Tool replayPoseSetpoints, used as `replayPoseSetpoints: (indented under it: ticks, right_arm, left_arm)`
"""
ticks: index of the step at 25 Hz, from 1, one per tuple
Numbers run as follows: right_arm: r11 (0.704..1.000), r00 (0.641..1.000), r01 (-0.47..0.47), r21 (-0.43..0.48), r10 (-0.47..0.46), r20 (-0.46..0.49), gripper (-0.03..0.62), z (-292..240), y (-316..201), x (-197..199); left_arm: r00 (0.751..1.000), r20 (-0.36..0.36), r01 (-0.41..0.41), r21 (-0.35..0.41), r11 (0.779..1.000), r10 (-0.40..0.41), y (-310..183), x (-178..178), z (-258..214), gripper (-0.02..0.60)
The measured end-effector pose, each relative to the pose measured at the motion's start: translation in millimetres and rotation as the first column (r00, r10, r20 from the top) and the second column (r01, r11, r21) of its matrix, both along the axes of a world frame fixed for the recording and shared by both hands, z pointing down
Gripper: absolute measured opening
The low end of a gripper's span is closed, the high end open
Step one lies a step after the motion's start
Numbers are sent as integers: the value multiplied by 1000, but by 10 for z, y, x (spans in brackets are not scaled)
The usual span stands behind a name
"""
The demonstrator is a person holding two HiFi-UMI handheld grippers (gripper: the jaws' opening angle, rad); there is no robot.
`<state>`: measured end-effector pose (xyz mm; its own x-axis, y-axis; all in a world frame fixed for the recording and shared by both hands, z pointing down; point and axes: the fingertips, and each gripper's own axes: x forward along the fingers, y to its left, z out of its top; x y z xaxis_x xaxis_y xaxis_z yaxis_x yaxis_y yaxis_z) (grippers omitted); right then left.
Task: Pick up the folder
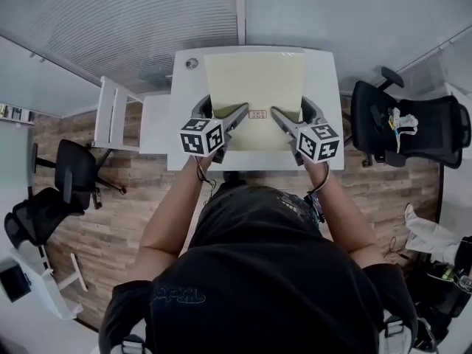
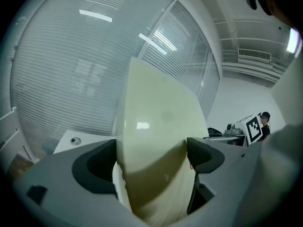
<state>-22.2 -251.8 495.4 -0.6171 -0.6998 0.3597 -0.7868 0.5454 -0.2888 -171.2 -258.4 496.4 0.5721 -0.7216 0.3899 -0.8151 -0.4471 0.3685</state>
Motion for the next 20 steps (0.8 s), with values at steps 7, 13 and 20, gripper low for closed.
replayPoseSetpoints:
  ticks: [7,13,20]
  right_arm:
    - [999,999,33,-9,-32,22,376,103,386,658]
    - [998,998,66,-4,-66,20,377,95,762,938]
    - [996,996,87,-13,-86,40,379,51,1089,955]
  left_arm:
    - [1000,21,8,1,1000,-8,406,646,56,468]
    - [999,24,44,-4,999,-44,857,931,65,468]
    - [997,35,70,-11,997,-70,1223,954,0,468]
